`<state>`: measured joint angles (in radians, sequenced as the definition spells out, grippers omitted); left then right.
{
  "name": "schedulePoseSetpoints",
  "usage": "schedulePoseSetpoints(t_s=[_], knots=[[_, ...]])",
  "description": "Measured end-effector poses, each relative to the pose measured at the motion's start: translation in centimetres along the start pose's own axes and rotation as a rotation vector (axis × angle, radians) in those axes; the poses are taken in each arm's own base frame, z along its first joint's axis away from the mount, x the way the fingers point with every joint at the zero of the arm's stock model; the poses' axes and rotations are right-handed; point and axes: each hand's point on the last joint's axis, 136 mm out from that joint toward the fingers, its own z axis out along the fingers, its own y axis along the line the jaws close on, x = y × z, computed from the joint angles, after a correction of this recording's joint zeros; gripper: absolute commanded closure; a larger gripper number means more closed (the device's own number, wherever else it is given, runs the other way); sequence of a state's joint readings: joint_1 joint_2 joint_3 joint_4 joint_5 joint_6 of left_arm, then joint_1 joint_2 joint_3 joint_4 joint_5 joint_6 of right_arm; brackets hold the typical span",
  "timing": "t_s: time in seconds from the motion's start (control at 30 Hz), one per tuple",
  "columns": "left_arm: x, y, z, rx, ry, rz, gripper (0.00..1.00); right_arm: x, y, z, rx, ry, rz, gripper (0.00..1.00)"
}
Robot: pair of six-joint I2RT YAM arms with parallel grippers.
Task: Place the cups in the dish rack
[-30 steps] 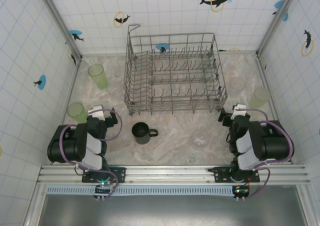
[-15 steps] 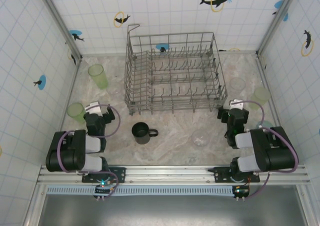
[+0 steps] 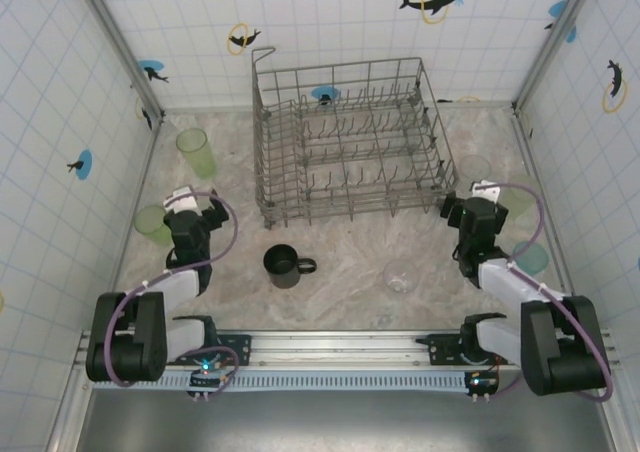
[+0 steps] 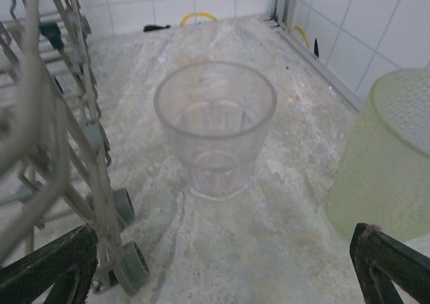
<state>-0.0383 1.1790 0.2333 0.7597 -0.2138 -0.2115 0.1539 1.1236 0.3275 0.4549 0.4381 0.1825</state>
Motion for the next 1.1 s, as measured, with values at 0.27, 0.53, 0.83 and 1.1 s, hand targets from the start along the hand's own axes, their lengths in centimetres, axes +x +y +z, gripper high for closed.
schedulePoseSetpoints(t_s=[0.27,0.53,0.83,1.1], knots=[[-3.7,-4.5,-0.4,0.088,0.033,-0.072,0.02,-1.3,-0.2,-1.1,0.011,0.057,0.054,0.00],[-5.0,-6.2,-2.5,0.173,0.116,-0.161,0.02,-3.0,-1.1,-1.7,0.049,0.155,0.078,0.00],[-5.6,-7.1,-3.7,0.210,0.210,-0.157,0.02,-7.4,-4.2,-1.8,0.127,0.162,0.145,0.00],[-4.9,-7.1,-4.3,0.209,0.267,-0.152,0.02,-10.3,-4.9,0.5,0.139,0.246,0.173,0.00]])
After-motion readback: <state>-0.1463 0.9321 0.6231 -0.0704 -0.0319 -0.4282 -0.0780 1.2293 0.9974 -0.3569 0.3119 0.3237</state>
